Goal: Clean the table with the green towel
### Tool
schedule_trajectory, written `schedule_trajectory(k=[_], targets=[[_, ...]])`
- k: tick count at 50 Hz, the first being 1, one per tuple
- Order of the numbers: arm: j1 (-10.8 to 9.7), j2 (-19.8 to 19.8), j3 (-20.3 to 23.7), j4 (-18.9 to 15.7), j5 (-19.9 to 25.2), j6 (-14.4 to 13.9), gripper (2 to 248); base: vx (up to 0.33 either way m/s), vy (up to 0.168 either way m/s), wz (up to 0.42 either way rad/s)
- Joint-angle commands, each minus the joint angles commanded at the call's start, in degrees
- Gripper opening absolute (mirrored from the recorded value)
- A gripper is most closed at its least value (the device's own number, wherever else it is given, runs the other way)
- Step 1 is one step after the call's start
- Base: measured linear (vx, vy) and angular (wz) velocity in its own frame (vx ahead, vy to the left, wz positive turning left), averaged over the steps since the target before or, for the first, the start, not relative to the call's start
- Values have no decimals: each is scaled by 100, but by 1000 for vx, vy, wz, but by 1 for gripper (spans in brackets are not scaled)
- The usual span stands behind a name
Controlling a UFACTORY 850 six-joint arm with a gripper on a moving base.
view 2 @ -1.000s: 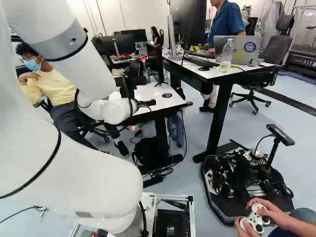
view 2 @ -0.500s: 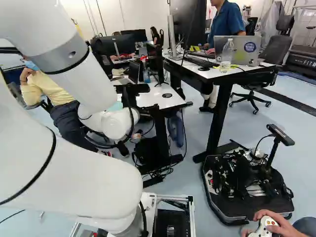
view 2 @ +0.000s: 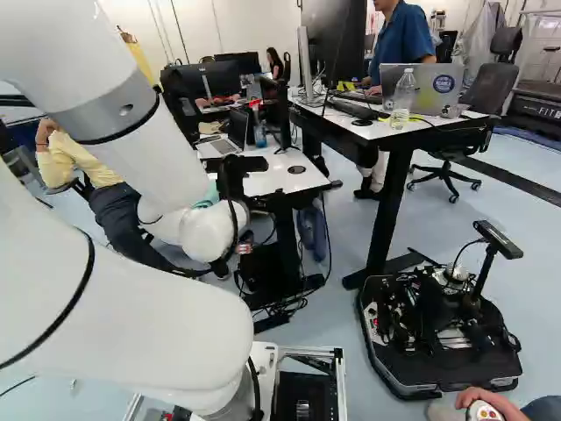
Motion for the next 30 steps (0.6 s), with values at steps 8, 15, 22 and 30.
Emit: schedule_trajectory(k=[8, 15, 22, 30], targets=[[-8, 5, 19, -1, 24, 0, 247, 0, 0, 0], [-8, 5, 19, -1, 25, 0, 247, 0, 0, 0], [-8, 5, 19, -1, 25, 0, 247, 0, 0, 0], [-8, 5, 19, -1, 25, 0, 247, 0, 0, 0]])
